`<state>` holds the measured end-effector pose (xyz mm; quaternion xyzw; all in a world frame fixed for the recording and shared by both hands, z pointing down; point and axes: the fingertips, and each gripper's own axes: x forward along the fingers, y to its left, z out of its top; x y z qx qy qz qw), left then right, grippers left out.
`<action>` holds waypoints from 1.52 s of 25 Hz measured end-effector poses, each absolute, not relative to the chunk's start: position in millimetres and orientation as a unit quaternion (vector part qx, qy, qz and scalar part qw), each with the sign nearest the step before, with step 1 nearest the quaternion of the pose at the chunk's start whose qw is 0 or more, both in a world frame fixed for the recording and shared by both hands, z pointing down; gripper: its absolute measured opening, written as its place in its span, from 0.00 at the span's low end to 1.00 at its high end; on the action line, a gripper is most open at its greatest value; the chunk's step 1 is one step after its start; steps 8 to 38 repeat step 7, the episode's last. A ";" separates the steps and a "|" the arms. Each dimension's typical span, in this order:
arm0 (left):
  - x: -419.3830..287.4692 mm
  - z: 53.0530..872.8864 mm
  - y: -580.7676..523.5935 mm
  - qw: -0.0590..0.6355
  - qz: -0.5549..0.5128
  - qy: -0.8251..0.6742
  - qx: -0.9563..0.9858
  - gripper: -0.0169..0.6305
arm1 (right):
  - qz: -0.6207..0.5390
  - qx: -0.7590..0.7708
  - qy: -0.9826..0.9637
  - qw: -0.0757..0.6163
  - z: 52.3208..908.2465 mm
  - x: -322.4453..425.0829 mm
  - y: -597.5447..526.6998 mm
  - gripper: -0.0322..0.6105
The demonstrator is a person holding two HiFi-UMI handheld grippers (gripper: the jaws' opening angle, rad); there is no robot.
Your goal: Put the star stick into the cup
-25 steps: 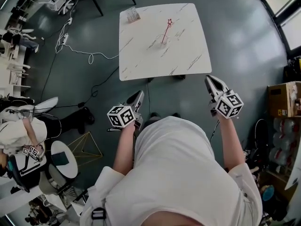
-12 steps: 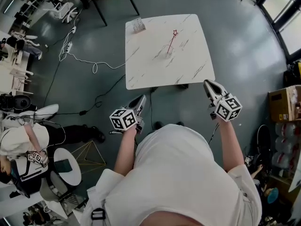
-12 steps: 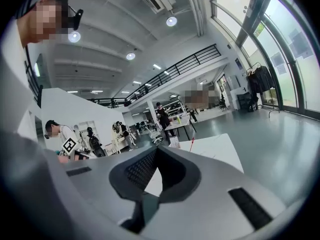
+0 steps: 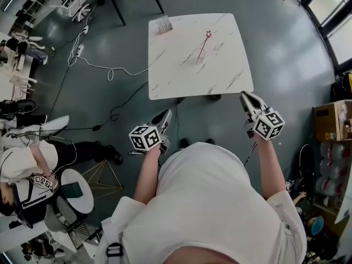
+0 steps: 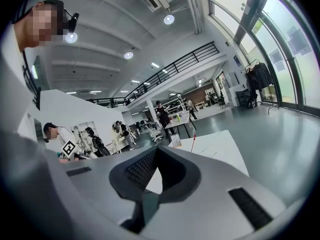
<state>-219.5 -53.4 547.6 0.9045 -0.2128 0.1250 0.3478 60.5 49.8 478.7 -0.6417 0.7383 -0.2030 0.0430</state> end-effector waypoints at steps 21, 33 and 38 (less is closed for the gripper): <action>-228.0 549.3 -56.2 0.352 0.124 -0.215 0.903 0.05 | -0.203 -0.639 0.741 0.039 476.3 51.5 42.7 0.09; -228.0 549.3 -56.2 0.352 0.124 -0.215 0.903 0.05 | -0.203 -0.639 0.741 0.039 476.3 51.5 42.7 0.09; -228.0 549.3 -56.2 0.352 0.124 -0.215 0.903 0.05 | -0.203 -0.639 0.741 0.039 476.3 51.5 42.7 0.09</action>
